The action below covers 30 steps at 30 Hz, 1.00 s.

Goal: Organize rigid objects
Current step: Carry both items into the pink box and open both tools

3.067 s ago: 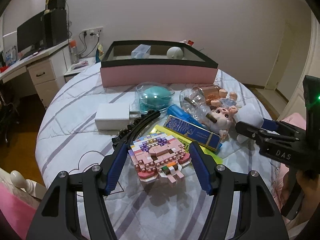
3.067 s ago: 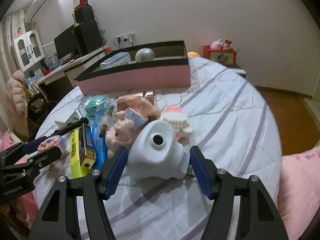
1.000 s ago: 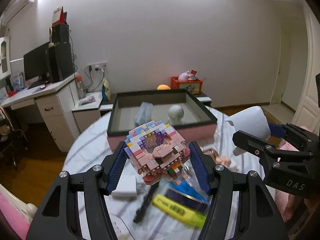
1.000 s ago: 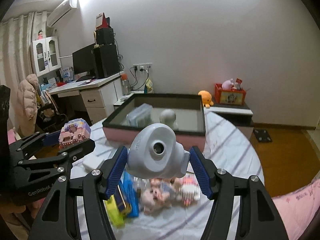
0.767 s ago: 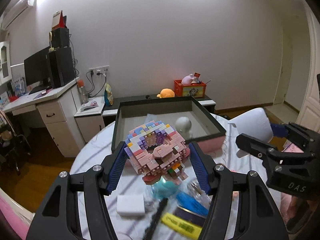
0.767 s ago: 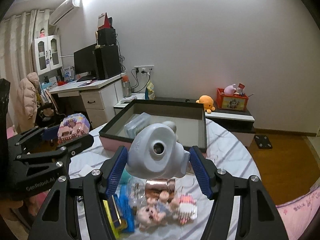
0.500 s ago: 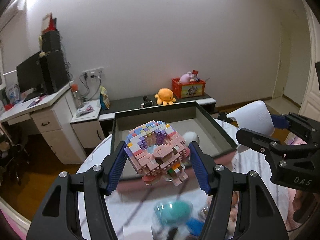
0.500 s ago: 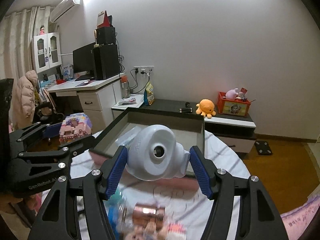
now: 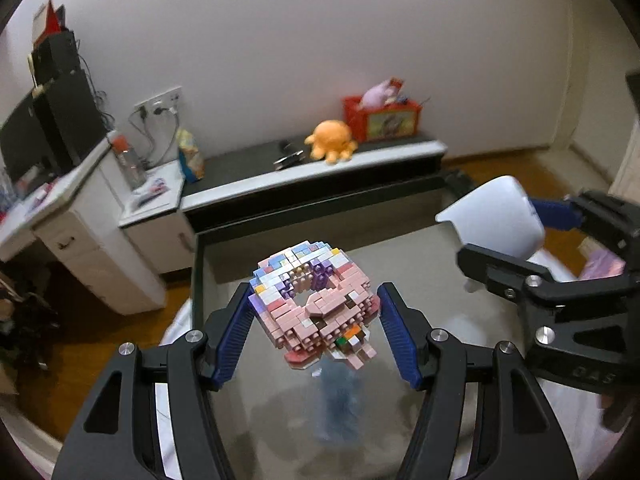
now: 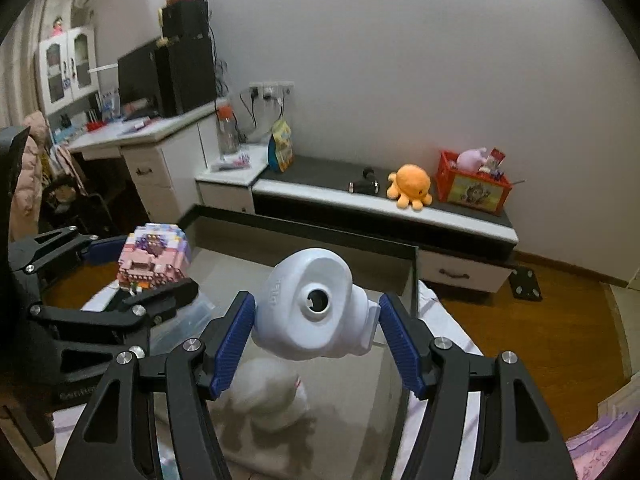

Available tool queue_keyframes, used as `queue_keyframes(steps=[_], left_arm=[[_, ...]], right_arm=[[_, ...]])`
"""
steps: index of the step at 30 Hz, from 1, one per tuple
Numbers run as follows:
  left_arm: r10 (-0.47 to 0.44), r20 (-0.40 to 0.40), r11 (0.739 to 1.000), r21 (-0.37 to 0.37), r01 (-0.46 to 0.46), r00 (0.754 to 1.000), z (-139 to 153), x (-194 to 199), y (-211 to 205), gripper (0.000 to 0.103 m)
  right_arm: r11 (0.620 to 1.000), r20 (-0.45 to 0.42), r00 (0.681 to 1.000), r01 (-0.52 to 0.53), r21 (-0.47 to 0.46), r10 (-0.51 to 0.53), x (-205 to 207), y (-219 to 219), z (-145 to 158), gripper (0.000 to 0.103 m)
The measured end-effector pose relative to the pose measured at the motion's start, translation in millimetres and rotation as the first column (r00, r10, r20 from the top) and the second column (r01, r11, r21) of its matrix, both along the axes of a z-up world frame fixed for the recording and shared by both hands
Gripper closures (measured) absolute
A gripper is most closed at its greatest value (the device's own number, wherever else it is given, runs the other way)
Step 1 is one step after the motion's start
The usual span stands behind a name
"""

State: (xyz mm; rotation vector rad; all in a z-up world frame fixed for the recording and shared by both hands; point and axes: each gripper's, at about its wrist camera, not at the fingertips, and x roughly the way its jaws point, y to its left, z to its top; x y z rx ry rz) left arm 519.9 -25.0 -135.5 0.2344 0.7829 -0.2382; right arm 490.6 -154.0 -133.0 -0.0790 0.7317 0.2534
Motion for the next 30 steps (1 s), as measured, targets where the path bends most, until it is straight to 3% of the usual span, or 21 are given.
queue_keyframes(steps=[4, 12, 16, 20, 21, 22, 24, 30], left_arm=[[0.018, -0.059, 0.999, 0.046, -0.016, 0.998, -16, 27, 0, 0.039], [0.055, -0.13, 0.998, 0.046, -0.05, 0.99, -38, 51, 10, 0.039], [0.085, -0.104, 0.995, 0.064, -0.079, 0.991, -36, 49, 13, 0.037], [0.139, -0.053, 0.989, 0.054, -0.137, 0.989, -27, 40, 27, 0.016], [0.146, -0.044, 0.988, 0.048, -0.144, 0.988, -24, 37, 30, 0.015], [0.155, -0.035, 0.987, 0.04, -0.154, 0.987, -19, 31, 34, 0.015], [0.158, -0.007, 0.987, 0.029, -0.157, 0.987, -10, 20, 39, 0.012], [0.154, 0.15, 0.988, -0.039, -0.15, 0.977, 34, -57, 57, 0.0]], right_arm=[[0.999, -0.084, 0.996, -0.004, -0.04, 0.001, 28, 7, -18, 0.037], [0.998, -0.191, 0.982, -0.013, -0.062, 0.001, 56, 11, -42, 0.037], [0.998, -0.205, 0.979, -0.011, -0.07, -0.004, 58, 13, -45, 0.037], [0.999, -0.192, 0.981, 0.008, -0.043, -0.016, 54, 8, -37, 0.036], [0.999, -0.189, 0.982, 0.014, -0.04, -0.021, 52, 7, -34, 0.032], [0.999, -0.178, 0.983, 0.024, -0.044, -0.032, 48, 6, -28, 0.02], [0.998, -0.145, 0.989, 0.029, -0.051, -0.036, 40, 6, -17, 0.02], [1.0, -0.019, 1.0, 0.013, 0.011, -0.013, -18, 5, 25, 0.014]])
